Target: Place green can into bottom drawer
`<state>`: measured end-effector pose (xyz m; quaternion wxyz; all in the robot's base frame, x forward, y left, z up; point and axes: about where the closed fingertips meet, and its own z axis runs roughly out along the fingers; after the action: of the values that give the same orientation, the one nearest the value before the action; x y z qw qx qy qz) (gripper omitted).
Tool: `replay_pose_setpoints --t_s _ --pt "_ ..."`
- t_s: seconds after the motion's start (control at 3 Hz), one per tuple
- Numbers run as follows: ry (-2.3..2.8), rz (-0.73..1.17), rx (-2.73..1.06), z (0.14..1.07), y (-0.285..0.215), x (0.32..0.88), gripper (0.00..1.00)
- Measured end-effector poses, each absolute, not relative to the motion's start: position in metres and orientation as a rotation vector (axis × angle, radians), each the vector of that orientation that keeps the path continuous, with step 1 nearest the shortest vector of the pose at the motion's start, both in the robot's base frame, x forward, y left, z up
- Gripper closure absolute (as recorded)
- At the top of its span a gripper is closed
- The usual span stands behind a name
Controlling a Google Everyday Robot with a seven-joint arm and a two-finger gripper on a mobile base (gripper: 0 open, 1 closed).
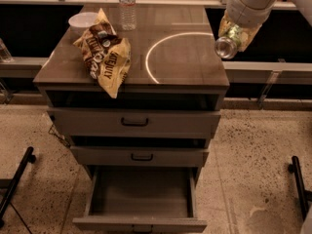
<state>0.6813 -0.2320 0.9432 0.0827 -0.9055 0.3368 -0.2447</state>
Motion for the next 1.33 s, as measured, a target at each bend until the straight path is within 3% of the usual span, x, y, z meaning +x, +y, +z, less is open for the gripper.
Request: replay_pose_setpoints --t_s 0.67,1.33 --pt "0.884 -0.672 -2.688 0.945 -0.220 0.667 1.00" --pt "0.420 -0.484 -2.570 0.932 -0.159 0.596 1.00"
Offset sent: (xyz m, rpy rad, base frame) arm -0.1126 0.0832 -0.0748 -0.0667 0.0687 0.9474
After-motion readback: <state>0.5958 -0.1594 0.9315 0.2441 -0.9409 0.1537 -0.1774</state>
